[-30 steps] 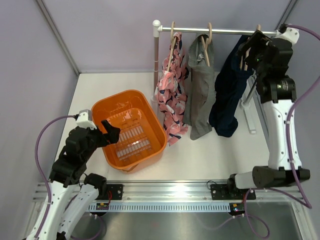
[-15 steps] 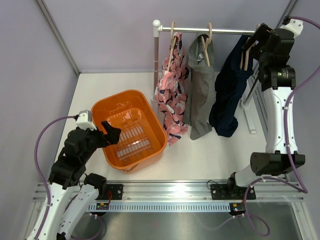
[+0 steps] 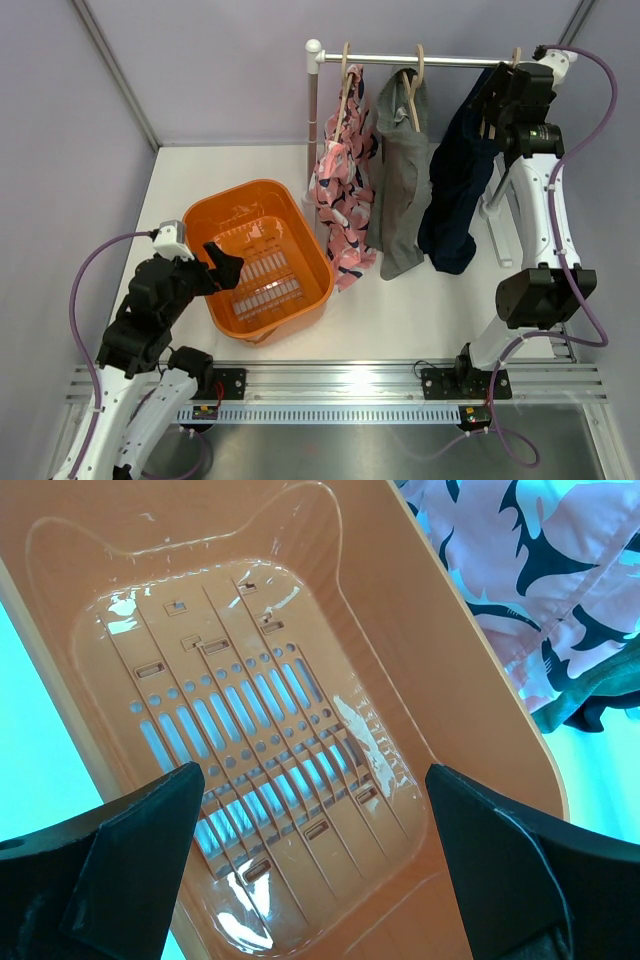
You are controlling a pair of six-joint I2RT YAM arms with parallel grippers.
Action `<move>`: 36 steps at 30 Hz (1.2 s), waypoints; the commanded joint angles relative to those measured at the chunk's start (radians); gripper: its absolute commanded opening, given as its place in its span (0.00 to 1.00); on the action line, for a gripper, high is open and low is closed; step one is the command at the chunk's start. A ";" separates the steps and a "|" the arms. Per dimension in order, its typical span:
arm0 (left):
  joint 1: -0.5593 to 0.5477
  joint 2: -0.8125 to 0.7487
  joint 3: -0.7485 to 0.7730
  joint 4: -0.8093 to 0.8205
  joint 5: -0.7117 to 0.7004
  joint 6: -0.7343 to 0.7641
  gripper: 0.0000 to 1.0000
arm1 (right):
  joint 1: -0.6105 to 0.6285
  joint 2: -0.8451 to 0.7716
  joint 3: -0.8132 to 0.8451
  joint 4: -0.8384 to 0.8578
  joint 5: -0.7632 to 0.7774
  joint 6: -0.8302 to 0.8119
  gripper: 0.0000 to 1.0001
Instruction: Remove the shorts from the hanger
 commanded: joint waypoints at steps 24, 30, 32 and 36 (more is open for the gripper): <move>-0.040 -0.010 0.019 0.042 0.003 0.012 0.99 | -0.003 0.029 -0.022 0.201 0.033 -0.081 0.66; -0.044 -0.013 0.019 0.042 0.002 0.012 0.99 | -0.003 0.035 -0.054 0.225 0.010 -0.093 0.54; -0.046 -0.016 0.019 0.042 0.000 0.011 0.99 | -0.003 0.028 -0.077 0.245 0.007 -0.093 0.54; -0.052 -0.016 0.019 0.040 -0.002 0.012 0.99 | -0.003 0.021 -0.105 0.260 0.011 -0.099 0.51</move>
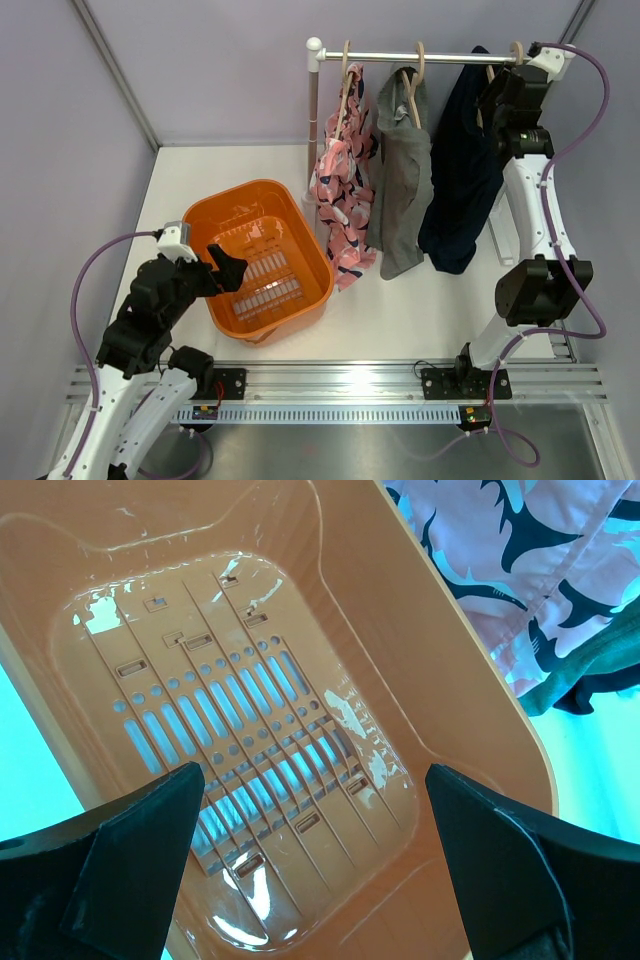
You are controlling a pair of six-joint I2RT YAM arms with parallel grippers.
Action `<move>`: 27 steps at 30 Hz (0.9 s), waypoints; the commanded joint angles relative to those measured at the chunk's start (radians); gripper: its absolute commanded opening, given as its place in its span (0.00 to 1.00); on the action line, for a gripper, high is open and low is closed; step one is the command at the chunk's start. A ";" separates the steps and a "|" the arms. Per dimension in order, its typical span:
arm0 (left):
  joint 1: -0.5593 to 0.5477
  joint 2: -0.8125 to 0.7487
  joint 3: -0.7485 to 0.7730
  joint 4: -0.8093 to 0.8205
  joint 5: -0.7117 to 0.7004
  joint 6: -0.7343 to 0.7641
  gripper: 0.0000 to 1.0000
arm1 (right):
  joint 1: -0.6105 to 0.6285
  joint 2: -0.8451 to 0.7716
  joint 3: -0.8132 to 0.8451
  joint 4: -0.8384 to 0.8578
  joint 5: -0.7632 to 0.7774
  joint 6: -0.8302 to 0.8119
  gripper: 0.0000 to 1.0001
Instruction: Remove the shorts from the hanger
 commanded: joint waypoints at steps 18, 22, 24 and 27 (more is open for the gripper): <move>-0.017 -0.009 0.017 0.041 -0.003 0.011 0.99 | -0.003 -0.082 -0.012 -0.032 -0.026 -0.005 0.00; -0.021 -0.004 0.017 0.041 -0.004 0.012 0.99 | -0.003 -0.167 0.006 -0.077 -0.049 0.007 0.00; -0.021 -0.004 0.017 0.041 -0.006 0.012 0.99 | -0.003 -0.191 0.029 -0.109 -0.070 0.008 0.00; -0.021 -0.003 0.019 0.041 -0.012 0.011 0.99 | -0.001 -0.223 0.072 -0.173 -0.084 0.007 0.00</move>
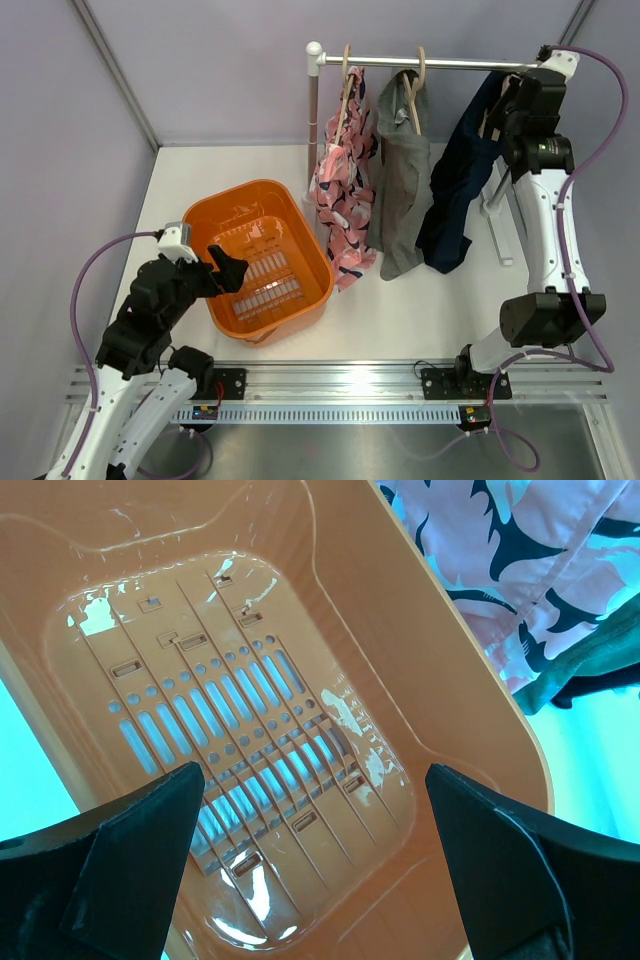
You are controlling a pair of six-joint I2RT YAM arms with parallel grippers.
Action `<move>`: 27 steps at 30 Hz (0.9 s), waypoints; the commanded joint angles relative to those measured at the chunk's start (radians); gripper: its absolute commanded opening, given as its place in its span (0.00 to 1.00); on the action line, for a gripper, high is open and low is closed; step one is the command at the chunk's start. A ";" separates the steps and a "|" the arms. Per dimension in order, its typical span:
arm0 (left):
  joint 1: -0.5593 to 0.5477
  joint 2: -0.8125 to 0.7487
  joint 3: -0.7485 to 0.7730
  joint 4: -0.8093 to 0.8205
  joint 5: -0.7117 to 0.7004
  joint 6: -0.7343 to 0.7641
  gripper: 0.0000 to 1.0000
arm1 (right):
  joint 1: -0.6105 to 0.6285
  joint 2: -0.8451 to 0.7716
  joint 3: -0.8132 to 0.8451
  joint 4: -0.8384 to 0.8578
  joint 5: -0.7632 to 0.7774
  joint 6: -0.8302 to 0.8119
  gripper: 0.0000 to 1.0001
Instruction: Remove the shorts from the hanger
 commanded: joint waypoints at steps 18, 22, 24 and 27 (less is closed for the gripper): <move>-0.007 0.011 0.011 0.057 0.027 0.029 0.99 | -0.002 -0.477 -0.201 -0.262 -0.153 0.103 0.00; -0.007 0.017 -0.006 0.103 0.128 0.052 0.99 | -0.002 -0.660 -0.310 -0.405 -0.266 0.081 0.00; -0.007 0.039 -0.010 0.123 0.190 0.059 0.99 | -0.002 -0.703 -0.347 -0.456 -0.363 0.067 0.00; -0.007 0.094 0.000 0.156 0.257 0.060 0.99 | -0.002 -0.777 -0.379 -0.537 -0.475 0.052 0.00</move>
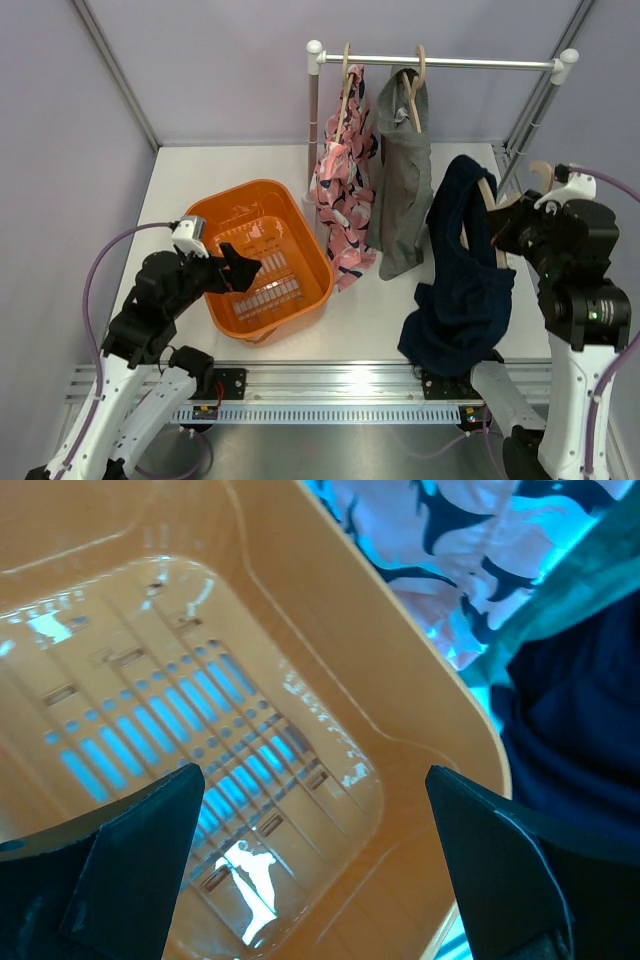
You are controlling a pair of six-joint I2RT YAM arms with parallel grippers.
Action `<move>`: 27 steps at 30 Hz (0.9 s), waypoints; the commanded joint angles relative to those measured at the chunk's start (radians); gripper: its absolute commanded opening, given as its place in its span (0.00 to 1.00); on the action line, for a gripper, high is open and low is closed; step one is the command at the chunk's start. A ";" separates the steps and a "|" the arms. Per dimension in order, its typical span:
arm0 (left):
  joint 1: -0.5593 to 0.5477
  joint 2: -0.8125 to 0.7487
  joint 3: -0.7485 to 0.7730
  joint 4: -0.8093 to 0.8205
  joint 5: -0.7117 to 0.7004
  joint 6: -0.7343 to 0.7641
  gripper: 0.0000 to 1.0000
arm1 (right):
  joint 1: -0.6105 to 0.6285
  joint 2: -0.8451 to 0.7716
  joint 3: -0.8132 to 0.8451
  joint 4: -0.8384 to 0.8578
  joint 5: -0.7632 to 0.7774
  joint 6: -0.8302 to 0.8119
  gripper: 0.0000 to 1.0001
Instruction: Remove the shorts from the hanger
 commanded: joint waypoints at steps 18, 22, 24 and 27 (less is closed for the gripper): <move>-0.823 0.753 0.660 0.201 -0.493 0.010 0.99 | -0.001 -0.197 -0.117 -0.144 -0.452 -0.054 0.00; -0.841 0.883 0.757 0.225 -0.497 -0.001 0.99 | -0.001 -0.188 -0.115 -0.136 -0.457 -0.054 0.00; -0.852 0.937 0.794 0.248 -0.511 0.002 0.99 | -0.001 -0.176 -0.106 -0.133 -0.463 -0.055 0.00; -0.860 1.018 0.844 0.236 -0.550 0.004 0.99 | -0.001 -0.161 -0.088 -0.130 -0.457 -0.055 0.00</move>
